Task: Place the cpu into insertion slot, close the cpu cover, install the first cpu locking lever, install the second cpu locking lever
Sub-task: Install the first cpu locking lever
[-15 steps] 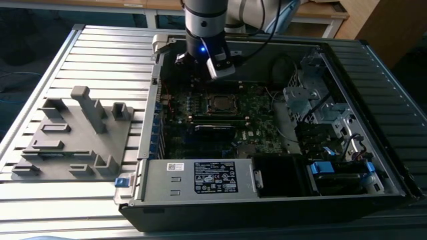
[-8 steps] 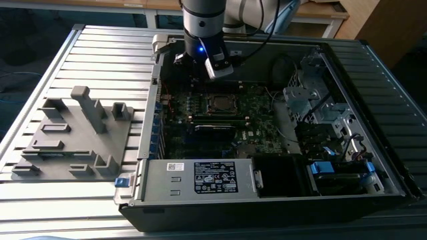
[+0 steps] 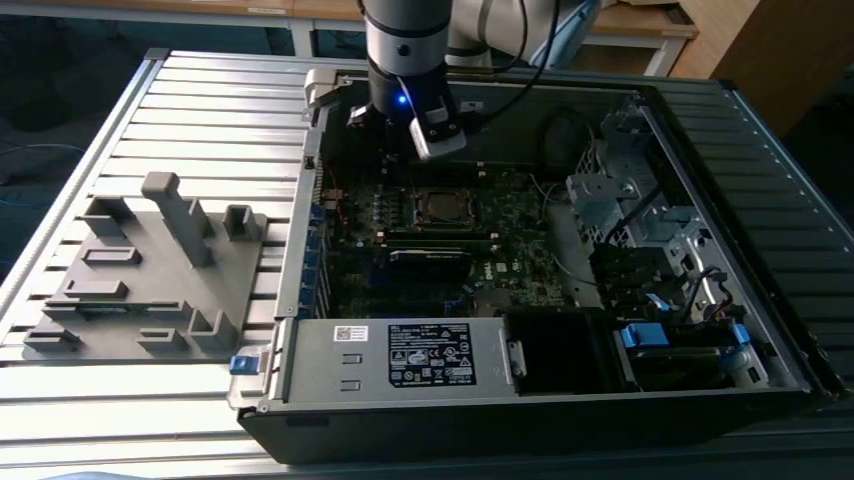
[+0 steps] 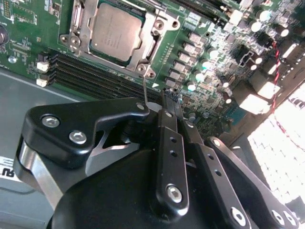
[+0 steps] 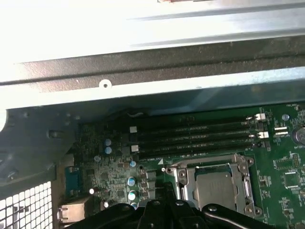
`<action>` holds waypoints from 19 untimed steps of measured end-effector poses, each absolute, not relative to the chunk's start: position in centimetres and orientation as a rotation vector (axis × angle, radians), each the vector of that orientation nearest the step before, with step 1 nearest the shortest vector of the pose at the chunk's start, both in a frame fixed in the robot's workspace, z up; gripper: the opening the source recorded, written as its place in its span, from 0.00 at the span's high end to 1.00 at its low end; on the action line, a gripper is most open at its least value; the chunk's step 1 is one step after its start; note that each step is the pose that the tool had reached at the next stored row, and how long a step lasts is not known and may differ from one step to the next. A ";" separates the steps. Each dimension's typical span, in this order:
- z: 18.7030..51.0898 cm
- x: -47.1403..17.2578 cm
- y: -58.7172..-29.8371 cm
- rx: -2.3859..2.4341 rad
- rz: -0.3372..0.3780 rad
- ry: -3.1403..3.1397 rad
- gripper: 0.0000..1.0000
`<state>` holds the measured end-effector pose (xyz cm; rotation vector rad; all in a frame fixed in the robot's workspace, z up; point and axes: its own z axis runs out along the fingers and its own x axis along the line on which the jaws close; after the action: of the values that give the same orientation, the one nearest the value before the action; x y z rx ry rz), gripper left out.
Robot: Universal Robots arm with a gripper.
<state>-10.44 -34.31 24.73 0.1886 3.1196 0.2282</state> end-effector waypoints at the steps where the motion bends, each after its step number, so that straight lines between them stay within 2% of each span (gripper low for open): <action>1: 24.7 -10.4 -34.3 0.189 0.228 3.120 0.89; 15: 24.7 -11.2 -34.3 0.187 0.229 3.119 0.89; 19: 24.7 -11.2 -34.3 0.188 0.268 3.117 0.89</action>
<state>-11.25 -34.35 24.70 0.1877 3.1173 0.2683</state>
